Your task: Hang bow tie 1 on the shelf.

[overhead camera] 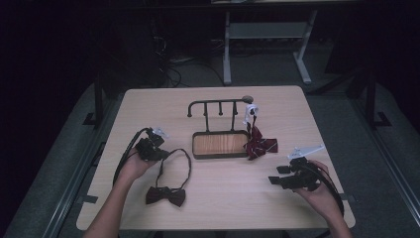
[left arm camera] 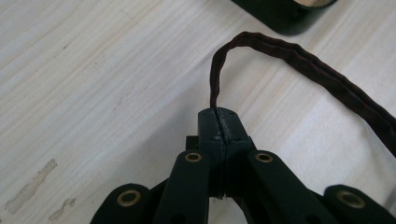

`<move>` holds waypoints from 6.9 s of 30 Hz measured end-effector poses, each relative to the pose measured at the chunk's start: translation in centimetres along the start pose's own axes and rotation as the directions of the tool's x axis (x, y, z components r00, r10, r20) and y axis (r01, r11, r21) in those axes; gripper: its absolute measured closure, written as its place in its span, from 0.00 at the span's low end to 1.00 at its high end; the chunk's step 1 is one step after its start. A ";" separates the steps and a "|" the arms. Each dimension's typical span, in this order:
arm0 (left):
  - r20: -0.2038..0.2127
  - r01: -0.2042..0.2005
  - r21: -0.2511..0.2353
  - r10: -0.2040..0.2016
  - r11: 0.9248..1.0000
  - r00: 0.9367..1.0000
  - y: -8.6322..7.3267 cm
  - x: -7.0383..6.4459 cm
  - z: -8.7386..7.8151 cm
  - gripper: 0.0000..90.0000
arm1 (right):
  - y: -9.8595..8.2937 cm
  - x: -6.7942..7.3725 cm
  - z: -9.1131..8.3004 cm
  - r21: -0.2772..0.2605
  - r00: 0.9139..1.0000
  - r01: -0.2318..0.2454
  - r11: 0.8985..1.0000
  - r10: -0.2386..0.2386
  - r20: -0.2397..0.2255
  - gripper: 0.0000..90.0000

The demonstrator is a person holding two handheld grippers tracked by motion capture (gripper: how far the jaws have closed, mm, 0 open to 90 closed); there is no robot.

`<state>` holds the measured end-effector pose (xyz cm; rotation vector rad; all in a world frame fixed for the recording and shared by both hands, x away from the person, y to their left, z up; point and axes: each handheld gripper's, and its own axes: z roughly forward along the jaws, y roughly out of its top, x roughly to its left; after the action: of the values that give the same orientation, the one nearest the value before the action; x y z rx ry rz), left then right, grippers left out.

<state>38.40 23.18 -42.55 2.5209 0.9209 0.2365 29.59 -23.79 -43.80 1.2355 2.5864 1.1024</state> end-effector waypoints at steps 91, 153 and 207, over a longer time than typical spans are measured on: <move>0.023 -0.250 -0.119 0.254 0.961 0.967 5.2 -5.3 -13.1 1.00 | -1.5 -1.8 -0.9 -0.057 0.998 -0.051 0.997 0.052 0.021 0.48; -0.066 -0.219 -0.051 0.215 0.974 0.974 13.0 -2.1 -14.0 1.00 | -1.6 -1.7 -0.8 -0.058 0.999 -0.051 0.997 0.052 0.013 0.48; -0.092 -0.132 -0.021 0.130 0.991 0.987 12.8 1.0 -12.7 0.86 | -1.8 -1.9 -0.5 -0.055 0.999 -0.047 0.997 0.047 0.008 0.47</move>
<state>42.58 19.55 -25.38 2.5667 0.7804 0.4045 29.50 -26.14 -44.97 1.2926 2.5148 1.1649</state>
